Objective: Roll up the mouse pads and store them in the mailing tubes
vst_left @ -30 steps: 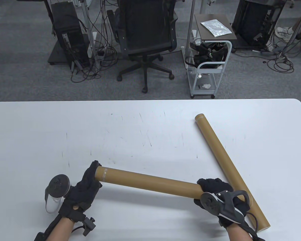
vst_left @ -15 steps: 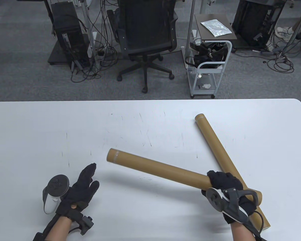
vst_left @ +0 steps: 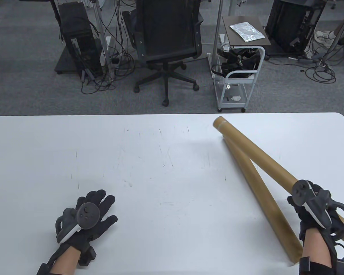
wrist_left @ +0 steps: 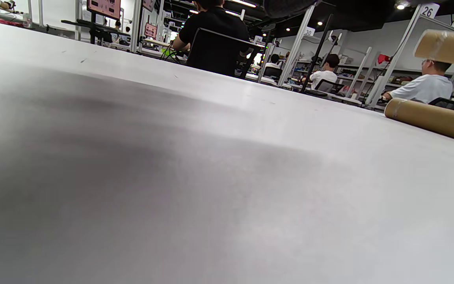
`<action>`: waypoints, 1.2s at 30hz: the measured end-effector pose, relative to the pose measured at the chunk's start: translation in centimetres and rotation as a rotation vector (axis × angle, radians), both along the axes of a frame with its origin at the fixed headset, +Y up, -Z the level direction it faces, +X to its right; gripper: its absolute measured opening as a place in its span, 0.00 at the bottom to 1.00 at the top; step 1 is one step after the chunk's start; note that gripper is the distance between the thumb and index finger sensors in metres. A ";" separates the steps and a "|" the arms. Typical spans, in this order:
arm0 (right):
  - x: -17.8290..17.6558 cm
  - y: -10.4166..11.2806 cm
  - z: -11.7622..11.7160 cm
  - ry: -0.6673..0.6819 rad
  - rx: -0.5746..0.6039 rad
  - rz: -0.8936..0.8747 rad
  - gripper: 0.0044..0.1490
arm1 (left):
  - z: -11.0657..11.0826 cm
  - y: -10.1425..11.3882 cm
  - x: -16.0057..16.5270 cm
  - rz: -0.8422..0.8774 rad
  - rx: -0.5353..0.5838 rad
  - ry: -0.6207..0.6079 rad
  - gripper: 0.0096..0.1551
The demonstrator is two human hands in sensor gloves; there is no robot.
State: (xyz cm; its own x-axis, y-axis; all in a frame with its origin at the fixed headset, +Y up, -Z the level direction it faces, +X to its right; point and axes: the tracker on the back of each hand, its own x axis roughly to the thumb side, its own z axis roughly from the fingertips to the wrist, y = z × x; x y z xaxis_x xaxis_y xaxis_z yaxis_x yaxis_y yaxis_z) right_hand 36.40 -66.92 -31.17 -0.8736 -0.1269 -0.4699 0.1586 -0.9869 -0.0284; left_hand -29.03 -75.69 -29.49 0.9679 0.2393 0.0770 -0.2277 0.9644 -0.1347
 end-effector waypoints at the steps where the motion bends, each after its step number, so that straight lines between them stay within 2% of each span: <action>1: 0.9 -0.4 0.0 -0.028 -0.017 -0.018 0.48 | 0.0 0.0 0.0 0.004 -0.003 -0.002 0.44; 10: 5.5 -3.4 -0.5 -0.149 -0.138 -0.258 0.51 | 0.0 -0.3 0.4 -0.015 -0.012 -0.015 0.44; 18: 6.7 -4.7 -0.7 -0.148 -0.222 -0.248 0.52 | -0.1 -0.3 0.6 -0.018 -0.018 -0.028 0.42; 20: 6.8 -5.0 -0.9 -0.143 -0.247 -0.313 0.52 | -0.1 -0.3 0.7 -0.027 -0.016 -0.034 0.42; 23: 6.6 -5.4 -1.6 -0.110 -0.382 -0.254 0.52 | -0.2 -0.4 0.7 -0.033 -0.018 -0.037 0.42; 25: 6.3 -5.9 -2.2 -0.109 -0.429 -0.194 0.52 | -0.2 -0.4 0.6 -0.040 -0.026 -0.034 0.42; 30: 6.2 -7.3 -3.1 -0.120 -0.479 -0.158 0.52 | -0.4 -0.7 0.2 -0.039 -0.046 -0.013 0.42; 36: 6.3 -7.5 -2.8 -0.119 -0.426 -0.143 0.52 | -0.7 -0.8 0.0 -0.041 -0.053 -0.002 0.42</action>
